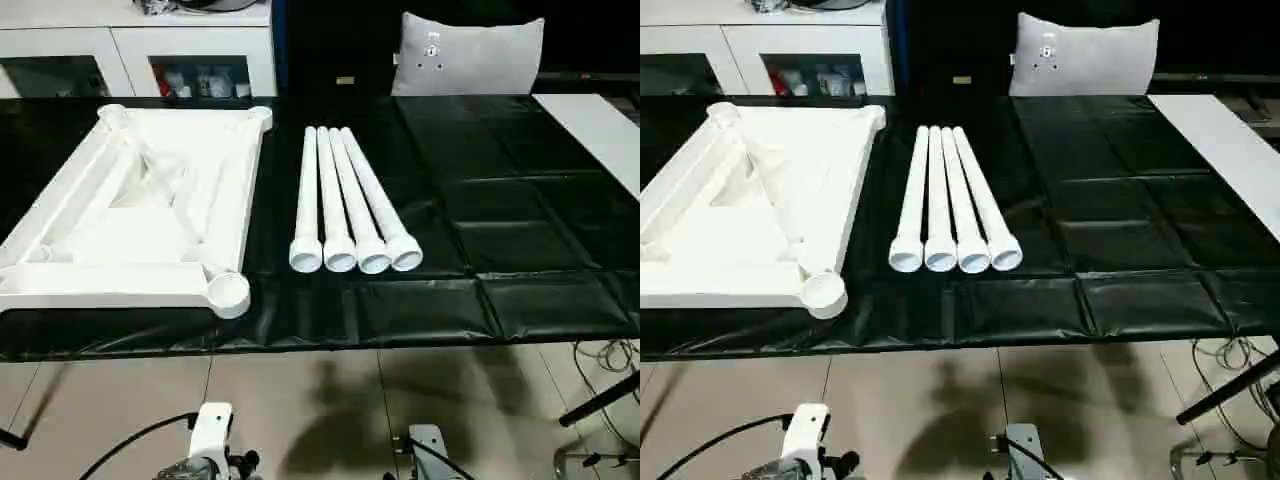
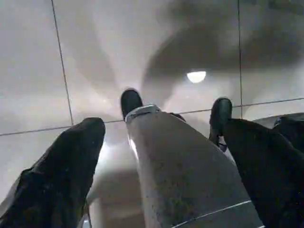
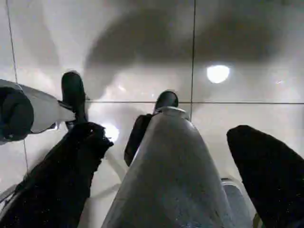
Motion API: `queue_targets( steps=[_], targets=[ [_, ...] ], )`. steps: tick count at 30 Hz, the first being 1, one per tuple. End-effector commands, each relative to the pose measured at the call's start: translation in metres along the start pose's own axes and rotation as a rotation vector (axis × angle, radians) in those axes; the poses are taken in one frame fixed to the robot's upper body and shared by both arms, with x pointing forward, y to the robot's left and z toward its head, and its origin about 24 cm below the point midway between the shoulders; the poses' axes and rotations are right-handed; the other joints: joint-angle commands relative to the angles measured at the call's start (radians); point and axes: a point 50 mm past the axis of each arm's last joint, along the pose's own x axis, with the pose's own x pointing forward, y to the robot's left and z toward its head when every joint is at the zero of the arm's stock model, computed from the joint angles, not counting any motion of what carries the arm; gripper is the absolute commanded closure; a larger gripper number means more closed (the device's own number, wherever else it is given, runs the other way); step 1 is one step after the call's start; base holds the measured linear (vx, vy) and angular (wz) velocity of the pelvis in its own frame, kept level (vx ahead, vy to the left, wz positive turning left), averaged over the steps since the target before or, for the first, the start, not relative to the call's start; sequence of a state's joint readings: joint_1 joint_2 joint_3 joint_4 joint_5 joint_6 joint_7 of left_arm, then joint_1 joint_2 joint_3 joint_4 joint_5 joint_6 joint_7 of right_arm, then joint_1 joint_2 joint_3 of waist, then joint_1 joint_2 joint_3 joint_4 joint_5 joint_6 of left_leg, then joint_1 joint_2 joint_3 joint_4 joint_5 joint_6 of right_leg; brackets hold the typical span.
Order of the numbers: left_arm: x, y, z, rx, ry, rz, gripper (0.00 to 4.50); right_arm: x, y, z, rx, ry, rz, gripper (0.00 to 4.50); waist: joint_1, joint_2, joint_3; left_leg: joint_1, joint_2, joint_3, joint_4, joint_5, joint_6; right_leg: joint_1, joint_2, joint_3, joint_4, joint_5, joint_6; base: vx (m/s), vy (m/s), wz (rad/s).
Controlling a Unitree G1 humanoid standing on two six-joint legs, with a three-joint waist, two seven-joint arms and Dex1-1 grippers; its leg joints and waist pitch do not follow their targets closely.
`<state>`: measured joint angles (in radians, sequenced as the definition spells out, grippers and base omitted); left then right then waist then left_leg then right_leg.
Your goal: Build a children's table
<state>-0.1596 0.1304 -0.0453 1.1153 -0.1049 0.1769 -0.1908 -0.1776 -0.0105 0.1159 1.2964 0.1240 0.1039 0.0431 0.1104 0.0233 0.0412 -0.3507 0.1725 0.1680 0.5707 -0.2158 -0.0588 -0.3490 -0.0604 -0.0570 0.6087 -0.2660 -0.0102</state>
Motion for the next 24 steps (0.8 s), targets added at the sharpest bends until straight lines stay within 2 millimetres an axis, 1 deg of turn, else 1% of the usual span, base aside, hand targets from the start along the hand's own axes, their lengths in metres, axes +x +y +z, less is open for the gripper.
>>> queue_targets(
  steps=[1, 4, 17, 22, 24],
  targets=[
    [0.0002, 0.0003, 0.0006, -0.001, -0.002, 0.008, 0.06, -0.0002, 0.0003, -0.0106, 0.006, 0.039, -0.003, 0.0, -0.003, 0.005, -0.024, -0.001, 0.086, -0.029, -0.084, -0.196, 0.035, 0.017, -0.119, 0.065, -0.081, -0.031, -0.224, 0.0, 0.0, 0.0],
    [0.0002, 0.0003, 0.0006, -0.001, -0.002, 0.008, 0.06, -0.0002, 0.0003, -0.0106, 0.006, 0.039, -0.003, 0.0, -0.004, 0.004, -0.023, -0.001, 0.086, -0.029, -0.085, -0.205, 0.032, 0.017, -0.119, 0.065, -0.082, -0.04, -0.223, 0.0, 0.0, 0.0],
    [0.0002, 0.0003, 0.0006, -0.001, -0.002, 0.008, 0.06, -0.0002, 0.0003, -0.0106, 0.006, 0.039, -0.003, 0.0, -0.003, 0.005, -0.024, -0.001, 0.086, -0.029, -0.085, -0.202, 0.032, 0.017, -0.119, 0.065, -0.082, -0.037, -0.222, 0.0, 0.0, 0.0],
    [0.0002, 0.0003, 0.0006, -0.001, -0.002, 0.008, 0.06, -0.0002, 0.0003, -0.0106, 0.006, 0.039, -0.003, 0.0, -0.003, 0.004, -0.024, -0.001, 0.085, -0.029, -0.083, -0.194, 0.035, 0.018, -0.119, 0.065, -0.08, -0.021, -0.224, 0.0, 0.0, 0.0],
    [0.0002, 0.0003, 0.0006, -0.001, -0.002, 0.008, 0.06, -0.0002, 0.0003, -0.0106, 0.006, 0.039, -0.003, 0.0, -0.003, 0.005, -0.023, -0.001, 0.086, -0.029, -0.085, -0.2, 0.033, 0.018, -0.119, 0.065, -0.081, -0.032, -0.223, 0.0, 0.0, 0.0]
  ],
)
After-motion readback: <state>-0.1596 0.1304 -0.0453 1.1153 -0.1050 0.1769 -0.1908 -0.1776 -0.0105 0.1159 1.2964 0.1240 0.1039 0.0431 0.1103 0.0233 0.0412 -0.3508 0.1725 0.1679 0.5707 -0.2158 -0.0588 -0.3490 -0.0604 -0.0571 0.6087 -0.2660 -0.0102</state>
